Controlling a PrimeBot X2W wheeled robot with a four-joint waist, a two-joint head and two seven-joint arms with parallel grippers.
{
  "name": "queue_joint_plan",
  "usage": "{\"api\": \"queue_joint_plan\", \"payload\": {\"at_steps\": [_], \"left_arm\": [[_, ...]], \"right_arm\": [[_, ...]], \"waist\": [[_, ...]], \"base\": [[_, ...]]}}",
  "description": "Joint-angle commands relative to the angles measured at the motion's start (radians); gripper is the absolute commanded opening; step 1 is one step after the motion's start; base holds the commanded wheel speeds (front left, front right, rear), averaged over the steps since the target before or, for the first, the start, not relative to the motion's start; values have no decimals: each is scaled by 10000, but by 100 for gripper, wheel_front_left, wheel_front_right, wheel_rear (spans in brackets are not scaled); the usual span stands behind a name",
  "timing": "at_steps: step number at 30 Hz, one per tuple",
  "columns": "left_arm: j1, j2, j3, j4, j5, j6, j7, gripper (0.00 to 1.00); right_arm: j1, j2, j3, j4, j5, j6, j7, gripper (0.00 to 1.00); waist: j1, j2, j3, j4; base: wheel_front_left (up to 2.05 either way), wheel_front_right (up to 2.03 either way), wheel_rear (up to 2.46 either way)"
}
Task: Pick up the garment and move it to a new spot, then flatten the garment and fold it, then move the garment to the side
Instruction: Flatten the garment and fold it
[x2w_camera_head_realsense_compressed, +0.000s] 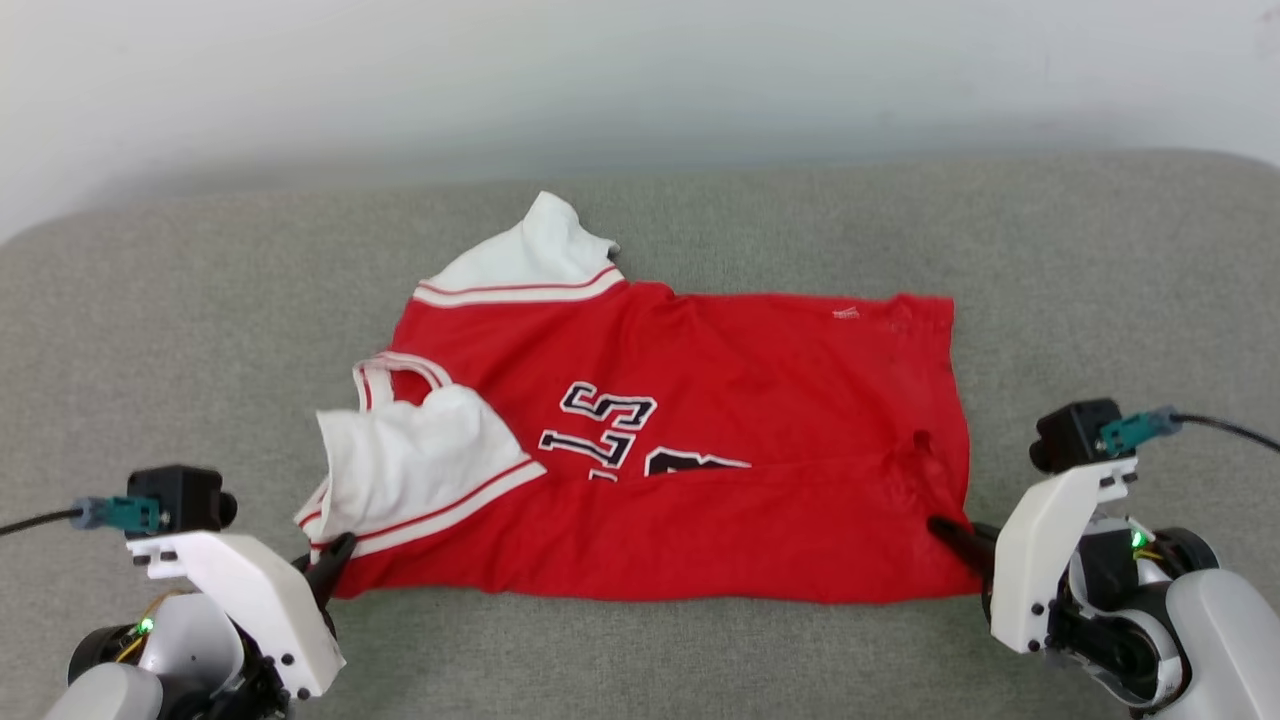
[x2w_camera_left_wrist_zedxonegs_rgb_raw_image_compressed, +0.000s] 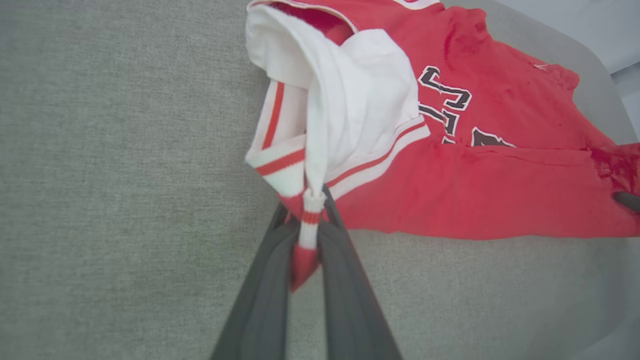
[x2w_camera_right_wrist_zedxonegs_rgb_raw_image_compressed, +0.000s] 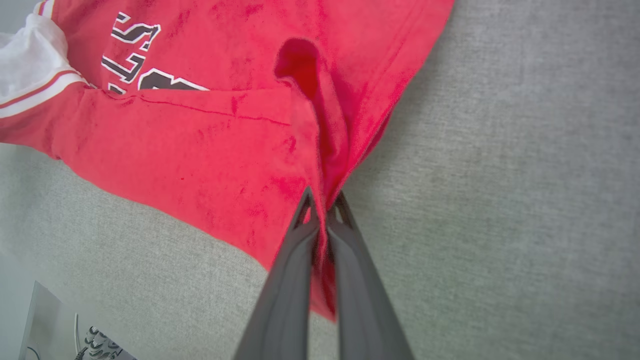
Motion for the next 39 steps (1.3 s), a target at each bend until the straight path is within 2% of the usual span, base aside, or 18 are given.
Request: {"api": "queue_joint_plan", "payload": {"at_steps": [1,8,12,15,16,17,18,19,23,29,34,39], "left_arm": [[287,-29,36,-53,-28,66,-68,0],[1645,173,151,-442,-194,443,-105,0],[2416,222,240,-620,-455,627,-12,0],[2574,108,150,-568,-510,581,-52,0],[2559,18,84,-457,-548,541,-52,22],[2559,18,84,-457,-548,541,-52,22],[2519,-95,17,-342,-626,476,-32,73],[2412,-203,7,-229,-660,433,-79,100],[2038,-406,0,309,-576,270,-323,100],[1442,-347,225,474,-62,188,-1117,100],[775,-371,346,458,501,290,-1761,100],[-260,-466,437,599,1024,350,-2375,100]], "right_arm": [[214,-92,102,-85,38,-2,-61,0],[1093,-335,187,-517,217,-3,210,0],[1800,-392,-30,-783,331,-3,575,0],[2276,-391,-168,-793,171,-2,680,0],[2415,-282,-226,-757,205,-3,614,35],[2415,-282,-226,-757,205,-3,614,35],[2541,-214,-315,-712,213,-3,529,88],[2600,-208,-317,-685,160,-2,431,100],[2567,-36,-378,-691,-82,-3,-450,100],[2301,-191,-671,-1060,-1113,-3,-2664,100],[1986,242,-1353,-1433,-2076,-2,-4140,100],[1564,918,-1949,-2027,-2887,-3,-5158,100]], "waist": [[-1,0,-555,46],[-1,0,-1488,148],[-1,0,-1624,189],[-1,0,-1568,242],[-1,0,-1549,255],[-1,0,-1549,255],[-1,0,-1514,265],[-1,0,-1466,270],[-1,0,-1340,116],[-1,0,-1355,-216],[-1,0,-1152,-521],[-1,0,-449,-853]], "base": [[0,0,0],[0,0,0],[0,0,0],[0,0,0],[0,0,0],[0,0,0],[0,0,0],[0,0,0],[0,0,0],[0,0,0],[0,0,0],[0,0,0]]}}
